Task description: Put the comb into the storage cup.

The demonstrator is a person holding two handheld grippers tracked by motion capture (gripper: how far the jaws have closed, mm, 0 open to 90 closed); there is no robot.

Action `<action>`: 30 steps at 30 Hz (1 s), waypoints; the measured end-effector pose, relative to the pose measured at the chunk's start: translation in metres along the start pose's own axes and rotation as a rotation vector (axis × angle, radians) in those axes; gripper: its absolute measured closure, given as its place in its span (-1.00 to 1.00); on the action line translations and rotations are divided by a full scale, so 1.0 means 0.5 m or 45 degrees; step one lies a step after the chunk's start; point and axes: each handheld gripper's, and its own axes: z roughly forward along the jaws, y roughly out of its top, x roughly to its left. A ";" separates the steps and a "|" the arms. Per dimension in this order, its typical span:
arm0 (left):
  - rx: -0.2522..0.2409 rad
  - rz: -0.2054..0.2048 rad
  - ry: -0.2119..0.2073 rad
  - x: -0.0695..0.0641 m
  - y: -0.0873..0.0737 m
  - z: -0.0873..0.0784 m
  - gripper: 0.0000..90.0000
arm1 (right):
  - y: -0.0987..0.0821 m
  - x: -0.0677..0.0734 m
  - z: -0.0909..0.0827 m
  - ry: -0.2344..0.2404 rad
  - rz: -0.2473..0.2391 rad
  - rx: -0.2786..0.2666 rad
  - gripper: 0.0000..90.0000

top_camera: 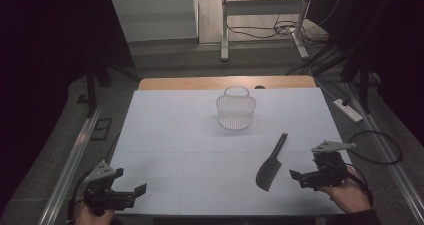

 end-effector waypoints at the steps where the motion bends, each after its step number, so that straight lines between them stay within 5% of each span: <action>1: 0.000 0.000 0.000 0.000 0.000 0.000 -0.98 | 0.001 0.000 0.001 0.005 -0.009 0.004 -1.00; 5: 0.000 0.001 -0.001 0.000 0.000 0.000 -0.98 | 0.010 -0.001 0.008 0.074 0.005 -0.008 -1.00; 14: 0.001 0.002 -0.003 0.000 0.001 0.001 -0.98 | 0.028 -0.006 0.022 0.089 0.001 -0.018 -1.00; 30: 0.014 0.018 -0.036 0.001 0.002 0.004 -0.97 | 0.069 -0.009 0.048 0.051 -0.038 -0.021 -1.00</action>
